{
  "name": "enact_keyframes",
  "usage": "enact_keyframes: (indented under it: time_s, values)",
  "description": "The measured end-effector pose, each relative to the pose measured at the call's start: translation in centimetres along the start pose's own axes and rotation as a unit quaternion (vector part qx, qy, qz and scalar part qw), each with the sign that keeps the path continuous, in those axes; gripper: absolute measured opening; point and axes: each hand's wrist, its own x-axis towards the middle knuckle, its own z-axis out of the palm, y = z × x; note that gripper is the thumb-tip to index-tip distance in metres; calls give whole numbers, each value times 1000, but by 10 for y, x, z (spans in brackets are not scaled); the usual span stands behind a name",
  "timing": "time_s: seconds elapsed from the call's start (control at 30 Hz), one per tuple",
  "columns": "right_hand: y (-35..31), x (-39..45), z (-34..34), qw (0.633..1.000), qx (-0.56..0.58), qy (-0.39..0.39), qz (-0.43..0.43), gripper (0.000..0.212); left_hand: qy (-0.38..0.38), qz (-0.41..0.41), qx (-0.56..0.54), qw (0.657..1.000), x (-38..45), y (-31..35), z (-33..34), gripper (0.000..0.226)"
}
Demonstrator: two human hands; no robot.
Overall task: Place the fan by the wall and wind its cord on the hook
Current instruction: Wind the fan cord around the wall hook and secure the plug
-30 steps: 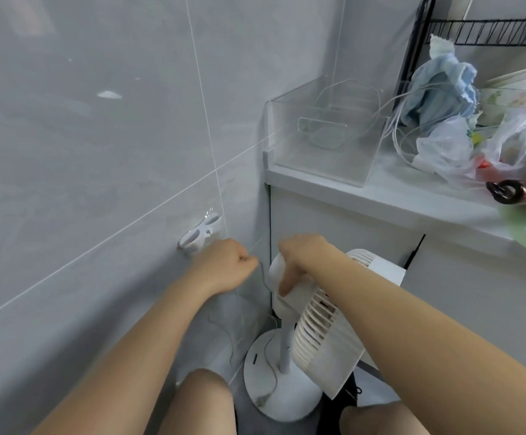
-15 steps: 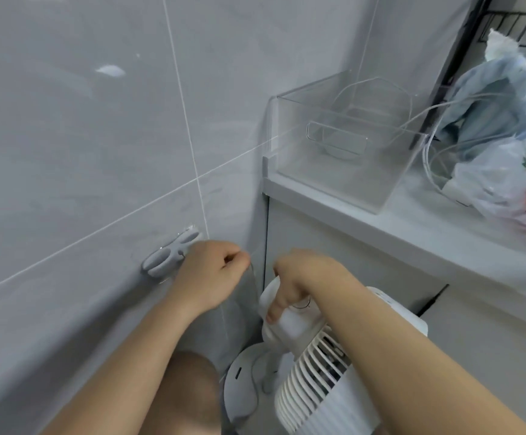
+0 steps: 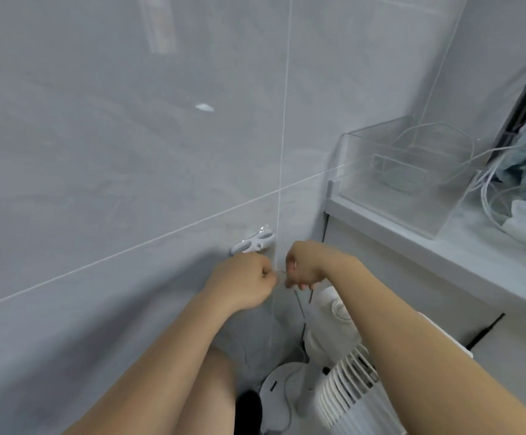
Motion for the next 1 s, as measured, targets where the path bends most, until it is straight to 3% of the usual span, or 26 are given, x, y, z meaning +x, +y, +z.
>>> enact_keyframes:
  time_s: [0.13,0.27,0.43,0.57,0.67,0.8,1.0]
  values:
    - [5,15,14,993,109,40,-7,17,-5,-47,30,998,-2,-17,-6,39]
    - [1,32,15,993,86,76,-21,25,26,-68,80,994,2,-20,-11,42]
    - [10,34,8,986,109,124,-24,21,81,-65,35,994,-1,-26,-7,40]
    - [7,25,10,979,136,141,-63,19,73,-101,-46,991,-17,-52,-4,45]
    - [19,23,11,970,162,163,-82,18,129,-101,-89,983,-20,-43,3,37]
    - [24,27,11,959,180,190,-106,25,231,-99,-42,967,-8,-20,-9,22]
    - [21,35,15,934,190,289,-86,21,276,-56,-36,959,19,3,-26,9]
